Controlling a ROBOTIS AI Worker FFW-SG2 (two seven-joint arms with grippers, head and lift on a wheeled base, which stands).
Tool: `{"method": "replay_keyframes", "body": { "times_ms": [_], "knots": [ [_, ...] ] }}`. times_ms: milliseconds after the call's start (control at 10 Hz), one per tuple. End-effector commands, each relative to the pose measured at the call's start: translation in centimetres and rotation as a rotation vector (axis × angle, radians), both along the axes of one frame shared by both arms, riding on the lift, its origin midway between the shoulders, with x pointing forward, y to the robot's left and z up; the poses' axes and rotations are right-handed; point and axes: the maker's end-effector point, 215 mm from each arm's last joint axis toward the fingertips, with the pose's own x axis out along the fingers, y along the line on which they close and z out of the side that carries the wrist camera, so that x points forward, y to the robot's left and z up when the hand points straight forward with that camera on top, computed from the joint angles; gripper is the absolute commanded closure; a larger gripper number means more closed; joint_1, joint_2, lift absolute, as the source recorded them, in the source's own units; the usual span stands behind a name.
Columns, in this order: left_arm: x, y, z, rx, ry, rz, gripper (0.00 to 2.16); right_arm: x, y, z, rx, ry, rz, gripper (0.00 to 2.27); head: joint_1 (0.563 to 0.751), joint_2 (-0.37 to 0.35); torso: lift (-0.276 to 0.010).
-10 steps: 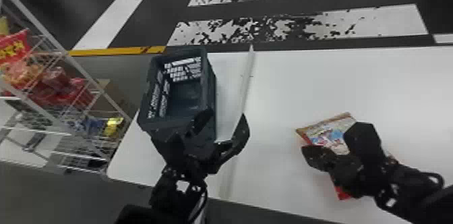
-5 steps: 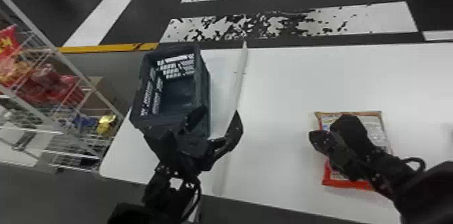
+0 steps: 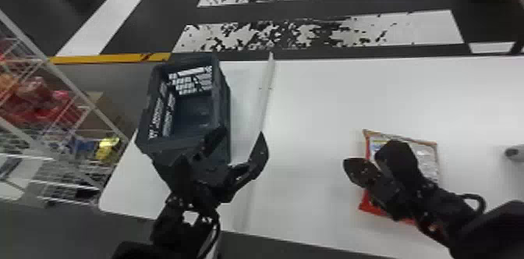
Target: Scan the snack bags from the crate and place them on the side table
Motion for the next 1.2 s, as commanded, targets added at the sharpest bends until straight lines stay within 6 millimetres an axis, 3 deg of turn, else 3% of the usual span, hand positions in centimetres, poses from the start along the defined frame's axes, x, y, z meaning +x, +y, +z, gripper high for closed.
{"method": "replay_keyframes", "body": {
  "times_ms": [0, 200, 1100],
  "knots": [
    [0.0, -0.2, -0.1, -0.002, 0.002, -0.002, 0.04, -1.3, 0.0, -0.4, -0.007, 0.019, 0.007, 2.25, 0.695, 0.255, -0.081],
    [0.1, -0.2, -0.1, -0.001, 0.002, -0.004, 0.04, -1.5, -1.5, -1.4, -0.036, 0.035, -0.004, 2.25, 0.695, 0.259, -0.081],
    [0.0, -0.6, -0.2, -0.002, 0.007, -0.013, 0.04, -0.1, -8.4, -2.2, -0.105, 0.042, -0.075, 2.25, 0.695, 0.163, -0.081]
  ]
}}
